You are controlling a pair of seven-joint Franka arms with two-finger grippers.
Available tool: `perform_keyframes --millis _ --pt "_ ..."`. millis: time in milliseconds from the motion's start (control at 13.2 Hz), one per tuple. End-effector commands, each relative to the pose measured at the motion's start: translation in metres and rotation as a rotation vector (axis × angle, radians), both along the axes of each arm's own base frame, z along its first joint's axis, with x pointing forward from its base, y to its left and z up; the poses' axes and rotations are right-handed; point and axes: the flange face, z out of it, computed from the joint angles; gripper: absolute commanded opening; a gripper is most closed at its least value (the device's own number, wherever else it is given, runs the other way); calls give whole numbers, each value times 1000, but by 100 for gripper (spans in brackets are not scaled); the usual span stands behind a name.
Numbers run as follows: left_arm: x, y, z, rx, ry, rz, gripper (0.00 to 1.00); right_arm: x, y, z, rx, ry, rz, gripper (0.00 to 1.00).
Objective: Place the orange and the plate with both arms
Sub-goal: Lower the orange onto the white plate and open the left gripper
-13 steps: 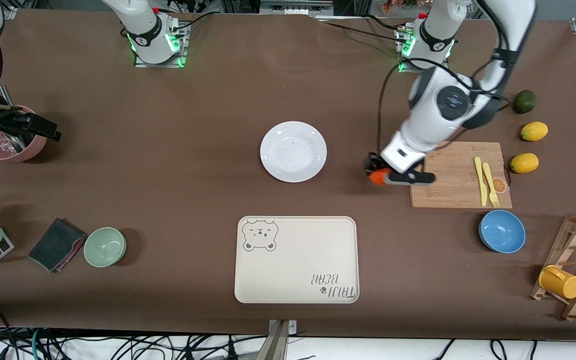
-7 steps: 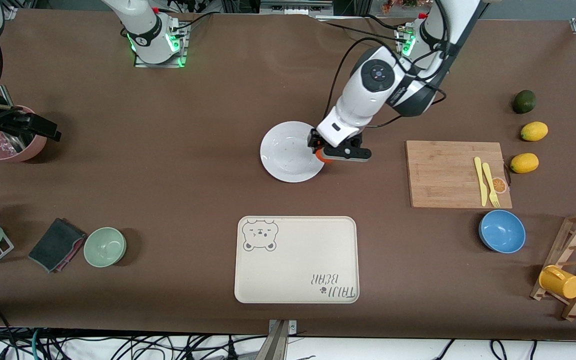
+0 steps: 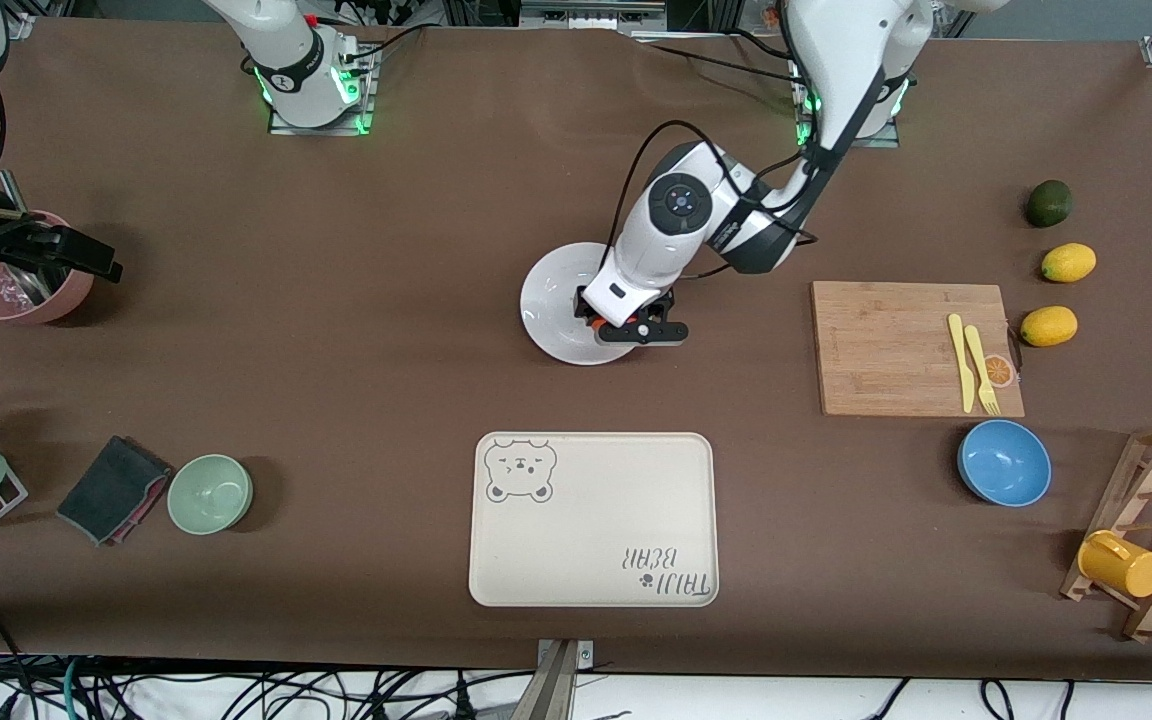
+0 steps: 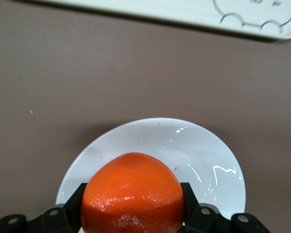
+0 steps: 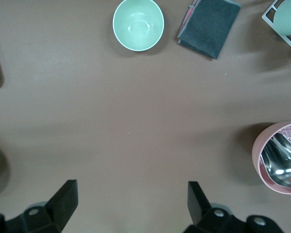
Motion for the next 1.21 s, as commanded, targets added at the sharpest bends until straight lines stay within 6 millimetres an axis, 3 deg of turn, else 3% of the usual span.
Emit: perform_keyframes --millis 0,151,226,302,377,453,830,981,1132 --pt "-14 -27 -23 25 21 26 0 -2 2 2 14 2 -11 100" --pt "-18 -29 -27 32 32 66 5 -2 2 1 14 3 -11 100" --pt "-18 -29 -26 33 32 67 14 -2 2 1 14 5 -12 100" --pt "-19 -29 -26 33 36 73 39 -2 0 4 16 -1 6 100" --pt "-22 -31 -29 37 43 92 74 -2 0 2 17 3 6 100" --pt "-25 -32 -31 44 49 114 98 -2 0 2 17 5 6 100" --pt "-30 -31 -34 57 61 114 100 3 18 -11 19 26 31 100" --pt "-22 -23 -9 61 58 122 100 7 40 -19 20 36 71 100" --pt "2 10 34 81 67 155 100 14 65 -39 53 66 99 100"
